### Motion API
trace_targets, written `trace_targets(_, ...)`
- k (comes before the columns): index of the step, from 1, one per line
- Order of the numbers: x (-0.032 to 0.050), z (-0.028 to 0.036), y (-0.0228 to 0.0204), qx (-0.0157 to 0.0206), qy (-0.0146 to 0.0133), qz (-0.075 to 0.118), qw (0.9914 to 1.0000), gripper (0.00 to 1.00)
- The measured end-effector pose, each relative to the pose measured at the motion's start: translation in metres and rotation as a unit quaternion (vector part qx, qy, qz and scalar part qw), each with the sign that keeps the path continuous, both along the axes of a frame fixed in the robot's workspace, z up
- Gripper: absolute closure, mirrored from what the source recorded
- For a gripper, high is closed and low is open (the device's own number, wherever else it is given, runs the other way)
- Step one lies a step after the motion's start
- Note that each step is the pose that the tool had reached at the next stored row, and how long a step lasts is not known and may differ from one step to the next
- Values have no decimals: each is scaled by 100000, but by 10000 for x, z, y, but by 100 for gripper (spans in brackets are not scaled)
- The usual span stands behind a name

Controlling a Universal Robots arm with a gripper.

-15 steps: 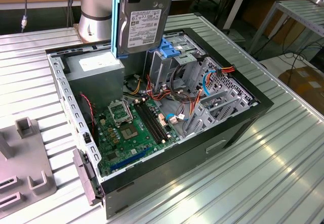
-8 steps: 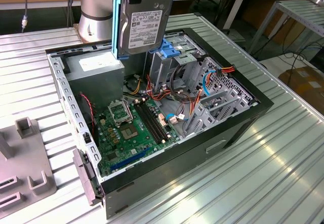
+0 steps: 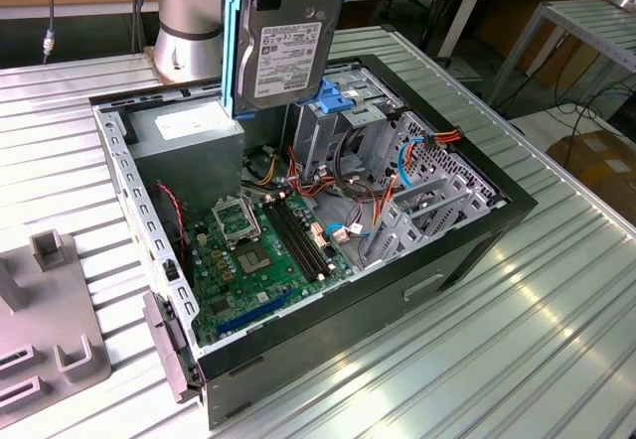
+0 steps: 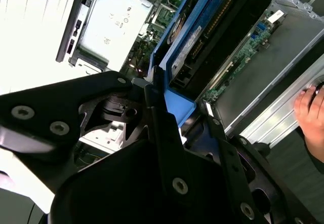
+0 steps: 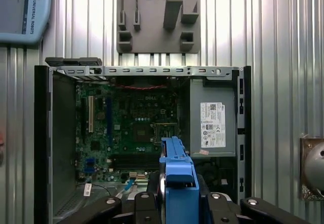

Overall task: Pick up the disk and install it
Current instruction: 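Insert the disk into the insertion slot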

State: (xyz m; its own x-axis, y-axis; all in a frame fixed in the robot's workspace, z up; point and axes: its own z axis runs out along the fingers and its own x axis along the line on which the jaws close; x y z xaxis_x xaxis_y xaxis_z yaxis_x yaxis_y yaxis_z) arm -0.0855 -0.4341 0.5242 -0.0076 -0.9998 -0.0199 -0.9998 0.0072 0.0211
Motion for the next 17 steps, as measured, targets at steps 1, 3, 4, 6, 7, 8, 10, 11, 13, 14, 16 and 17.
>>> trace_targets(1,3,-1,-2,7,-5,-2,100000,63)
trace_targets(3,10,-1,-3,3,-2,0,100000,63)
trace_targets(4,14,-1,-4,5,-4,-1,100000,63)
trace_targets(6,20,-1,-5,7,-4,-1,100000,63)
trace_targets(7,25,0,-4,2,-2,-4,100000,63)
trace_targets(8,28,0,-4,3,-2,-2,100000,63)
trace_targets(10,32,-1,-4,6,-4,-5,100000,63)
trace_targets(11,33,-1,-4,6,-3,-2,100000,63)
trace_targets(13,34,-1,-4,9,-4,-2,100000,63)
trace_targets(14,34,-1,-4,7,-5,-2,100000,63)
trace_targets(16,34,0,-14,5,-4,5,100000,63)
trace_targets(17,34,-1,-19,10,-5,1,100000,63)
